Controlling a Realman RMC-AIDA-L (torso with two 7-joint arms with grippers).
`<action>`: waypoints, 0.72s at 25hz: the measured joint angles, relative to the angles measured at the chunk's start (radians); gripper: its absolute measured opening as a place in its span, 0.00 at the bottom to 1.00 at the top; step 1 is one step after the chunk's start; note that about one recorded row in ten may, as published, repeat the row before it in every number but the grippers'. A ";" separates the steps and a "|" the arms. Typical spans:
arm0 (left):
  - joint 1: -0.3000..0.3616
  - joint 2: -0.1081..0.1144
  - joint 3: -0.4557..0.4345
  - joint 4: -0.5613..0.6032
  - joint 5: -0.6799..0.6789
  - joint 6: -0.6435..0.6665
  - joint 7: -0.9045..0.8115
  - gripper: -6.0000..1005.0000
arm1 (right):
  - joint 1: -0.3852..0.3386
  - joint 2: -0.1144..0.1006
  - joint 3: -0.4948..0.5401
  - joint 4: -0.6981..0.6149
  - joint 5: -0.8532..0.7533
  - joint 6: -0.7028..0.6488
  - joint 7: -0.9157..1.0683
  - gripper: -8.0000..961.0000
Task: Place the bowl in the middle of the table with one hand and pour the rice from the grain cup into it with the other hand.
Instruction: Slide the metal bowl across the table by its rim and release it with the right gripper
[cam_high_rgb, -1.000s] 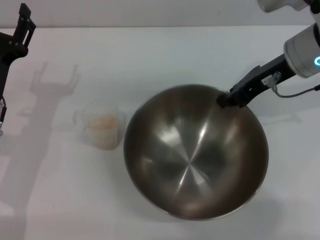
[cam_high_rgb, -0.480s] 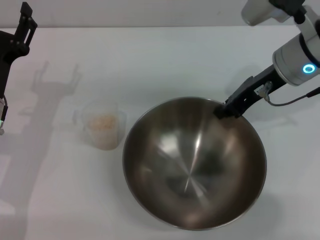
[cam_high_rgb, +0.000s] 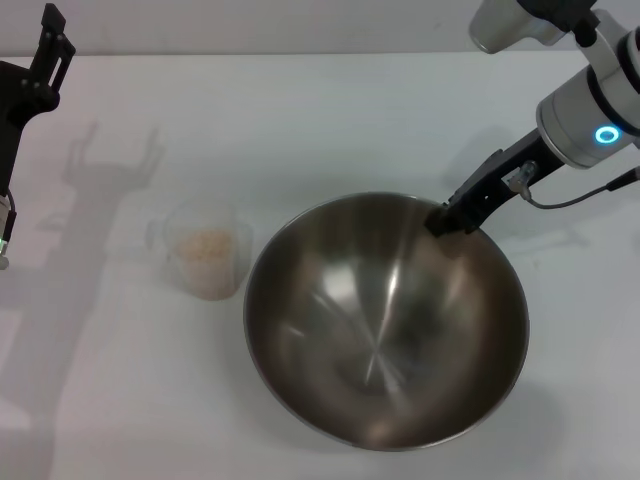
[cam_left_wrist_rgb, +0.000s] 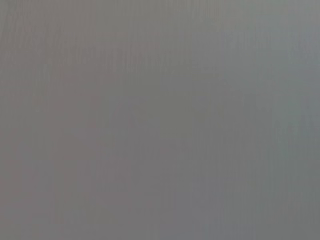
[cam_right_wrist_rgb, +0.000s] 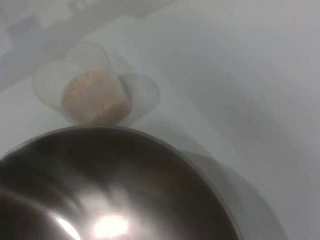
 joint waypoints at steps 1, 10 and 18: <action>0.000 0.000 0.000 0.000 0.000 0.000 0.000 0.81 | 0.001 0.000 -0.007 -0.001 0.000 0.001 0.000 0.07; 0.004 0.000 0.000 0.000 0.000 0.002 0.000 0.81 | -0.003 0.001 -0.095 -0.051 -0.027 -0.022 0.027 0.26; 0.011 0.000 -0.001 -0.002 0.000 0.003 0.000 0.81 | -0.004 0.003 -0.103 -0.176 -0.002 -0.064 0.022 0.53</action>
